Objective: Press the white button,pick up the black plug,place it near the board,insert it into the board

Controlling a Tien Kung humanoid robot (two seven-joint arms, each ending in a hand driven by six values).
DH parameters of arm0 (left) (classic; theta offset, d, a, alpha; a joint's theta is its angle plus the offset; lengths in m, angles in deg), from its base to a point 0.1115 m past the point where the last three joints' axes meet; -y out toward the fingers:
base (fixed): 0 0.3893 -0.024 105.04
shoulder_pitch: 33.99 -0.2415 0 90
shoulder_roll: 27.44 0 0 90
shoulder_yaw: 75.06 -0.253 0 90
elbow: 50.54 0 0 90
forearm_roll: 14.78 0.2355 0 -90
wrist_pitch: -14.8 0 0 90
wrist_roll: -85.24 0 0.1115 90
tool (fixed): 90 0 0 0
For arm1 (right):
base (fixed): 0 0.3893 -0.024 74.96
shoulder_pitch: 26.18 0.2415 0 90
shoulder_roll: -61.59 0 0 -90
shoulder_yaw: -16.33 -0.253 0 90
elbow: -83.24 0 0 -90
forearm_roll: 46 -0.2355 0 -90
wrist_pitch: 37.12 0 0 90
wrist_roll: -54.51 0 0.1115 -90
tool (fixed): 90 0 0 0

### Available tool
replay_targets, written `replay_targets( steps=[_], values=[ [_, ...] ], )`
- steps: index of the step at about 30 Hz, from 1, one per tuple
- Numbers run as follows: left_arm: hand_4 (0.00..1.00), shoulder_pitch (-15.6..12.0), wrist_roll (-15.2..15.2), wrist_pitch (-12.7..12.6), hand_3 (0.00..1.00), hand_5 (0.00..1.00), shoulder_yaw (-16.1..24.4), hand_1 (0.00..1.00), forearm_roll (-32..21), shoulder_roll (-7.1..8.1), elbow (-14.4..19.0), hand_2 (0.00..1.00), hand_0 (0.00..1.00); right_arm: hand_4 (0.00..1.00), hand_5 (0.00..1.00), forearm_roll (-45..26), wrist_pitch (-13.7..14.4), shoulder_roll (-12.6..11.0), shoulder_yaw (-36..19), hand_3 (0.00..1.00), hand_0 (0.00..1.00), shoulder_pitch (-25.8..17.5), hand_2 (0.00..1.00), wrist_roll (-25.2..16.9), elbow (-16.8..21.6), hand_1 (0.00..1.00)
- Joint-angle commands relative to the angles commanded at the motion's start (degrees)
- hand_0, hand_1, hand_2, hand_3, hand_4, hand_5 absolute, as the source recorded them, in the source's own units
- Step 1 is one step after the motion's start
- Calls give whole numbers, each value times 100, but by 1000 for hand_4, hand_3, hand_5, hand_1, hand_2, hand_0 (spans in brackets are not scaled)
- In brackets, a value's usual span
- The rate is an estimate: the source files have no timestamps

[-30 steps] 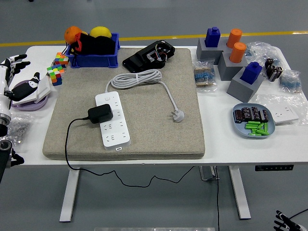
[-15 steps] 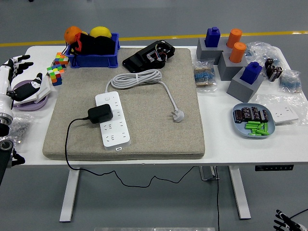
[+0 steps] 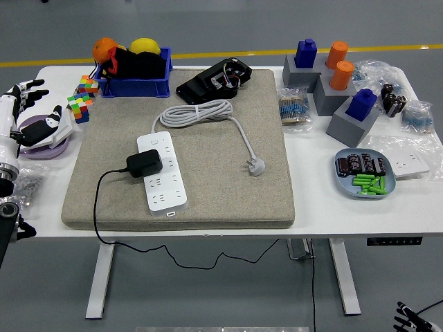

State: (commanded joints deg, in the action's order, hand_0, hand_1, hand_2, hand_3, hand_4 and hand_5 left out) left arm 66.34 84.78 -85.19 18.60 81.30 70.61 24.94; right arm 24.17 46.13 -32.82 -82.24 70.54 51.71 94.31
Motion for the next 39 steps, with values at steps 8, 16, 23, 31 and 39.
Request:
replay_targets(
  steps=[8,16,23,31,39],
  values=[
    [676,-18,-8,-7,753,2,15,770,2,-26,5,716,794,732,493,19,-9,26,-32,661,769,-20,707,1,-1,715],
    [676,-2,-3,6,754,2,14,770,-1,-34,11,715,794,733,493,2,-7,20,-24,660,767,-5,706,1,6,714],
    [676,-3,-9,1,755,2,24,768,-2,-36,10,713,795,733,493,4,-11,28,-41,660,768,4,701,1,6,712],
    [676,-6,-3,-2,756,2,29,764,-2,-45,9,712,794,733,493,8,-10,26,-49,658,767,5,701,2,6,709],
    [676,20,-16,-7,755,2,33,762,-22,-50,-7,711,795,733,494,7,-17,29,-60,659,767,23,697,2,5,709]
  ],
)
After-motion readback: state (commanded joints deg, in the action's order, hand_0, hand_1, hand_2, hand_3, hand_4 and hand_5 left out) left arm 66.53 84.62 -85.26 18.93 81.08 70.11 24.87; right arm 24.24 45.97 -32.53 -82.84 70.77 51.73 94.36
